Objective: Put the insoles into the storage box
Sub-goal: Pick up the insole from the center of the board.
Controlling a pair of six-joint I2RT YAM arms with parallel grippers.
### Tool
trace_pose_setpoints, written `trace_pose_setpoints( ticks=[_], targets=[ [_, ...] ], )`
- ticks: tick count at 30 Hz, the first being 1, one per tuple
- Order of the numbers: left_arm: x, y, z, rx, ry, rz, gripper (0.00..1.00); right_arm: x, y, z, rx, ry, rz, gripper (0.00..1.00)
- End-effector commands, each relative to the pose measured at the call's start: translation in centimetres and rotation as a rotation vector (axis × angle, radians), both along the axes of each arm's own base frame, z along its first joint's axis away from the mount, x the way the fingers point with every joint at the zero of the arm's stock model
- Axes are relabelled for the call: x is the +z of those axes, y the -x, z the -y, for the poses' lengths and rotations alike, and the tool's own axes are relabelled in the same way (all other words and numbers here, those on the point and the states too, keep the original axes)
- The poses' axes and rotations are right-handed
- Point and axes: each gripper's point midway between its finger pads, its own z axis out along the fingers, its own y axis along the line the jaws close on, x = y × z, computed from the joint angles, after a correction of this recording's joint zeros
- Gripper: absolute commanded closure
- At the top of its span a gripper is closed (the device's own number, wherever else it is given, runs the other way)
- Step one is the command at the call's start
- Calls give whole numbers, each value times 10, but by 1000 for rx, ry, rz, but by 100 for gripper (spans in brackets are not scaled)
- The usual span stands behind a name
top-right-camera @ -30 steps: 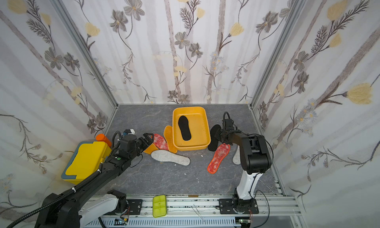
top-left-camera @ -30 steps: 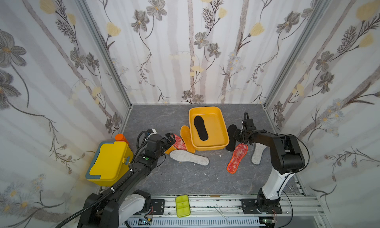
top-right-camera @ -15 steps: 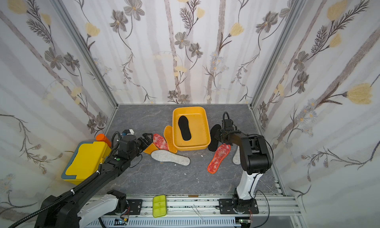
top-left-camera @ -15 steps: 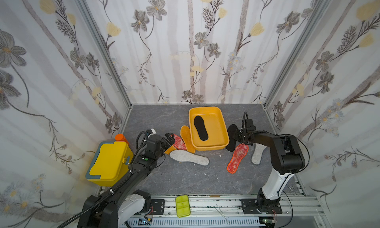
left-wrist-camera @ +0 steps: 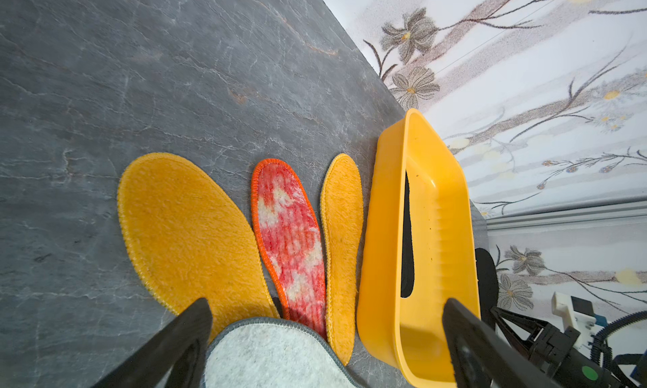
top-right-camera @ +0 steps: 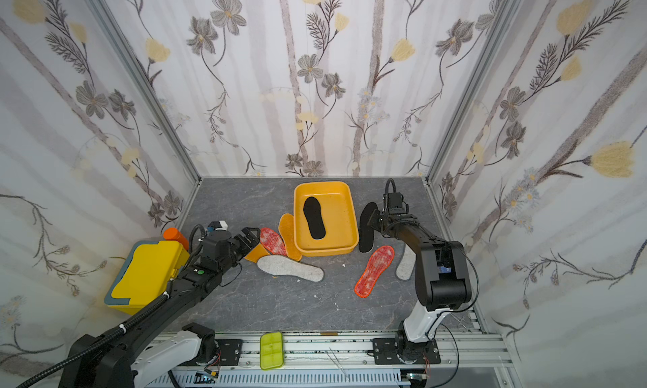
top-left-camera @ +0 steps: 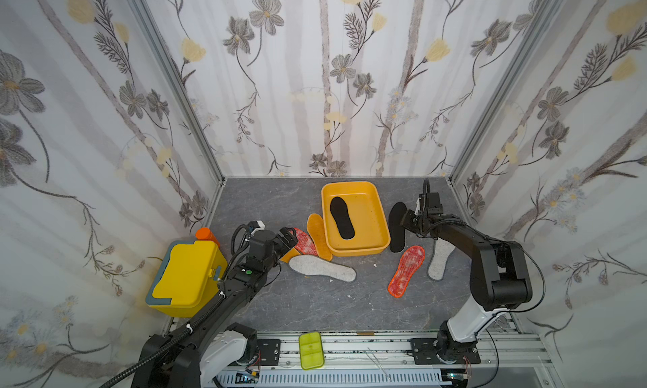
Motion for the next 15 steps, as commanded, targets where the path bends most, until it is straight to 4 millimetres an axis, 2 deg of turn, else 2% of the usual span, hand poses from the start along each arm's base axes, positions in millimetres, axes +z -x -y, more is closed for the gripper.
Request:
trace_pose_setpoints(
  ticks=[1, 6, 11, 12, 15],
  targets=[
    [1, -1, -2, 7, -11, 9, 0, 17, -3, 8, 1, 48, 16, 100],
    [0, 0, -3, 9, -13, 6, 0, 45, -7, 12, 15, 62, 60, 100],
    [2, -1, -3, 13, -5, 8, 0, 90, -15, 7, 66, 61, 144, 100],
    [2, -1, -2, 12, 1, 10, 0, 109, -13, 5, 74, 55, 181, 100],
    [2, -2, 0, 8, 18, 11, 0, 136, -13, -6, 121, 7, 248, 100]
  ],
)
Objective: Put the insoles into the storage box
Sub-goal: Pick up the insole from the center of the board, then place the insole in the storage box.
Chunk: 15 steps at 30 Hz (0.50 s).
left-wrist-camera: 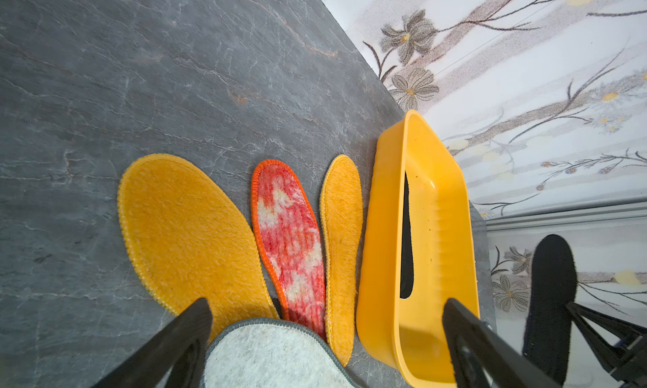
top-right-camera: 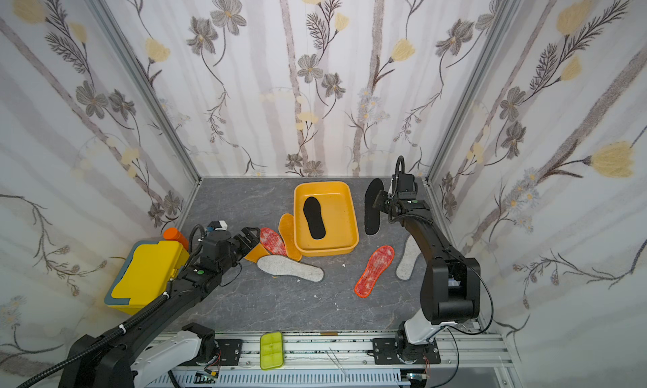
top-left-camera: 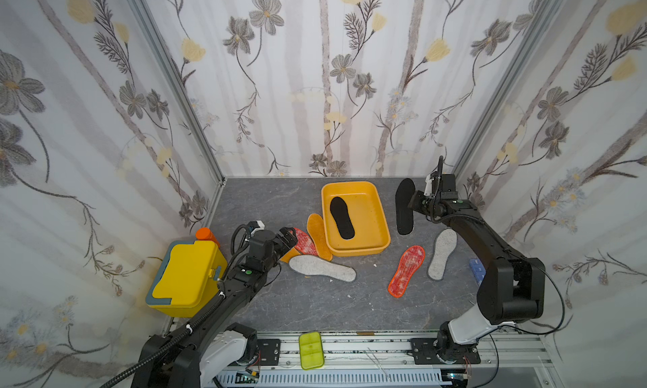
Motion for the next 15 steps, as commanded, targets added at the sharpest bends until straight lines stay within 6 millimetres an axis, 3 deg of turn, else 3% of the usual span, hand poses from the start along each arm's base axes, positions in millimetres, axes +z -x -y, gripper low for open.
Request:
trace_pose_setpoints(
  ticks=[1, 5, 10, 15],
  targets=[
    [1, -2, 1, 2, 19, 8, 0, 27, 3, -16, 85, -49, 57, 100],
    [-1, -5, 7, -12, 40, -1, 0, 38, 5, -46, 162, -123, 82, 100],
    [-2, -8, 15, -38, 77, -6, 0, 29, 3, -86, 228, -77, 67, 100],
    [-3, -7, 15, -39, 78, -8, 0, -8, -10, -115, 268, -62, 2, 100]
  ],
)
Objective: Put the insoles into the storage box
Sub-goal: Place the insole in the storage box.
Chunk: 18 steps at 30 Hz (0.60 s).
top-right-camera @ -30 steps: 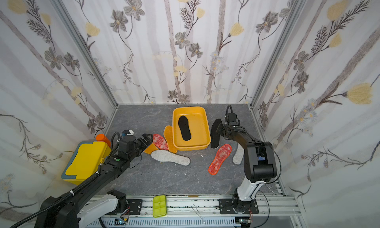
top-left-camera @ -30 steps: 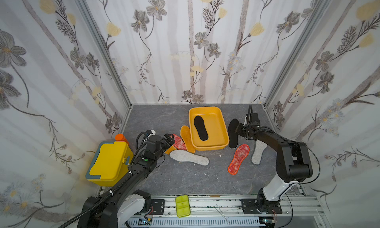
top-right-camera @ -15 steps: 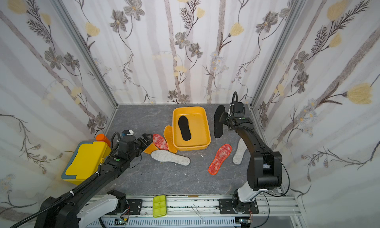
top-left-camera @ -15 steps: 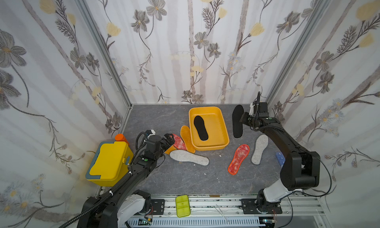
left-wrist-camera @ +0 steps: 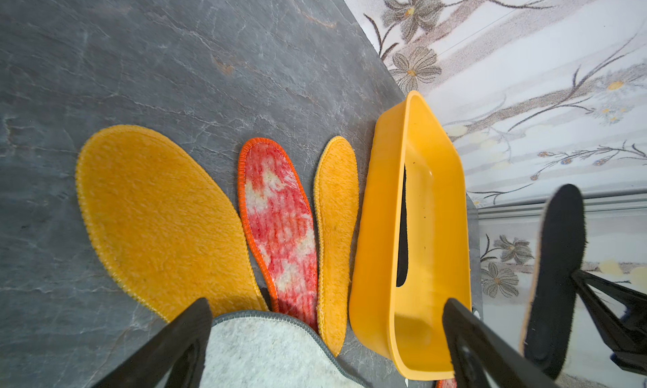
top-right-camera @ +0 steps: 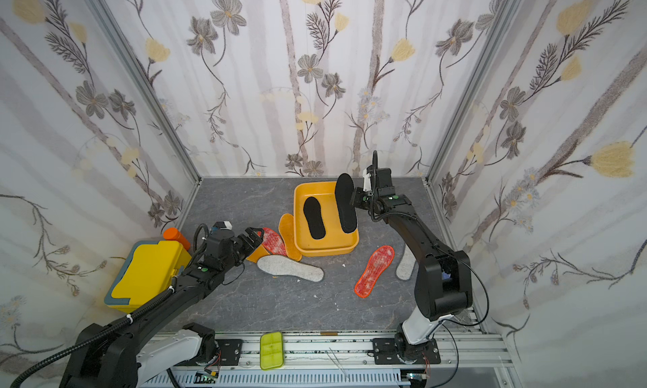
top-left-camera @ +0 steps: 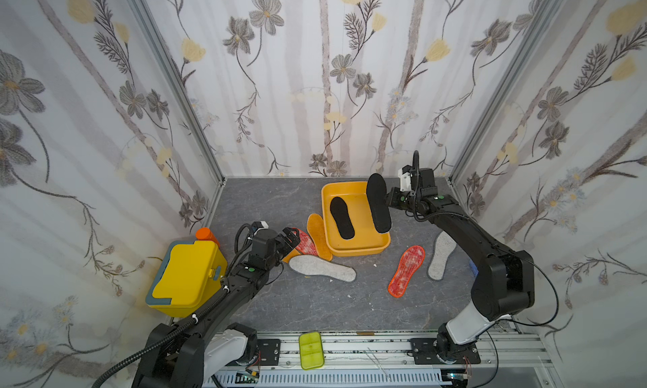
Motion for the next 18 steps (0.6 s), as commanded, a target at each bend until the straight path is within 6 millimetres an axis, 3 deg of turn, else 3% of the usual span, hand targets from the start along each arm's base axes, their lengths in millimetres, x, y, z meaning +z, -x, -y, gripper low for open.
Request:
trace_pose_setpoints(
  ticks=[1, 7, 18],
  targets=[
    [8, -3, 3, -6, 20, 32, 0, -14, -11, -14, 14, 9, -9, 100],
    [9, -1, 1, -3, 19, 30, 0, -51, -29, -30, 16, 55, -63, 100],
    [7, 0, 0, 3, 13, 25, 0, -88, -54, -33, -31, 65, -104, 100]
  ],
)
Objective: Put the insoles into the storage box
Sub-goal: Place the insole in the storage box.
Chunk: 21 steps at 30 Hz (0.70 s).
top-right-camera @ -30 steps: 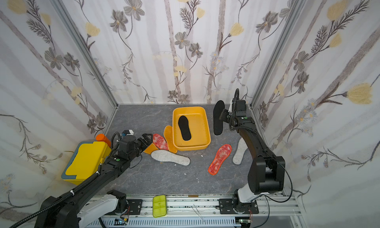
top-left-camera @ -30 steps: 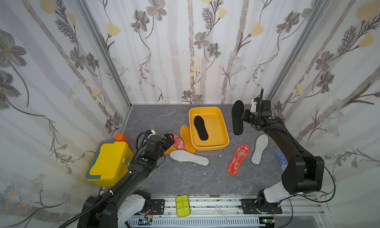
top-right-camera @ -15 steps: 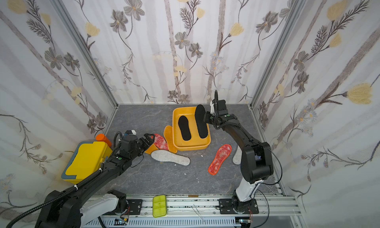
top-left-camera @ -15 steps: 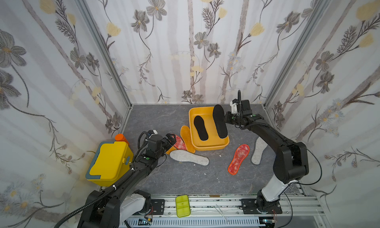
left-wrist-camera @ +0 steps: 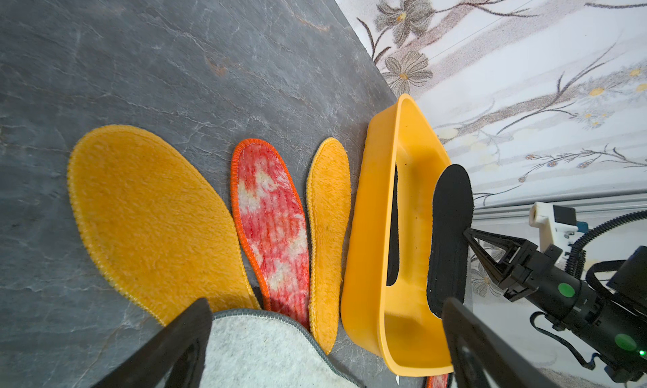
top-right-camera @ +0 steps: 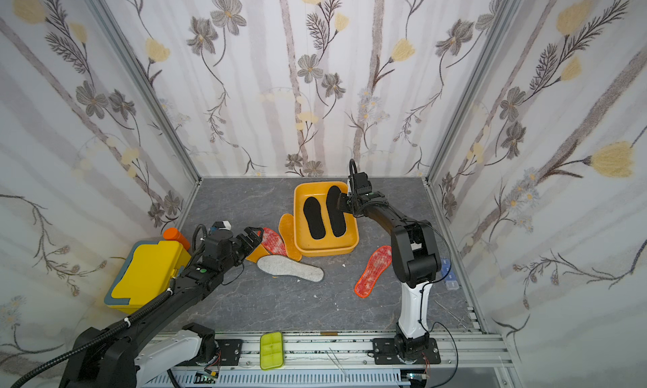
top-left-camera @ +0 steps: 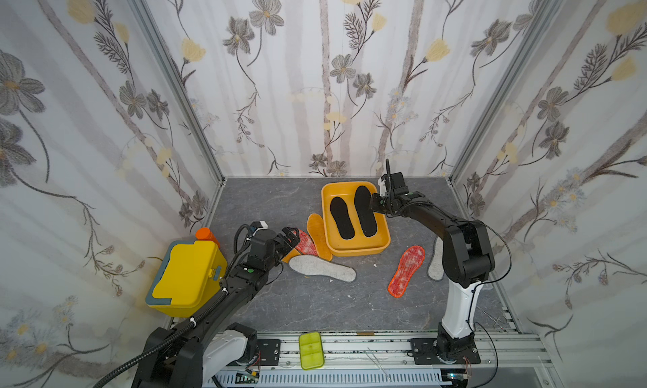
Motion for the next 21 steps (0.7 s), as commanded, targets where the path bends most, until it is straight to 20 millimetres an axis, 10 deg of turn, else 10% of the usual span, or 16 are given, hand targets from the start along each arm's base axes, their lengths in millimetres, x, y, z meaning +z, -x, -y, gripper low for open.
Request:
trace_pose_setpoints(
  ticks=[1, 21],
  targets=[
    [0, -2, -1, 6, -3, 10, 0, 0, -10, -1, -33, -14, 19, 100],
    [0, 0, -5, 18, -15, 9, 0, -29, -13, 0, -145, -3, -24, 100]
  ],
)
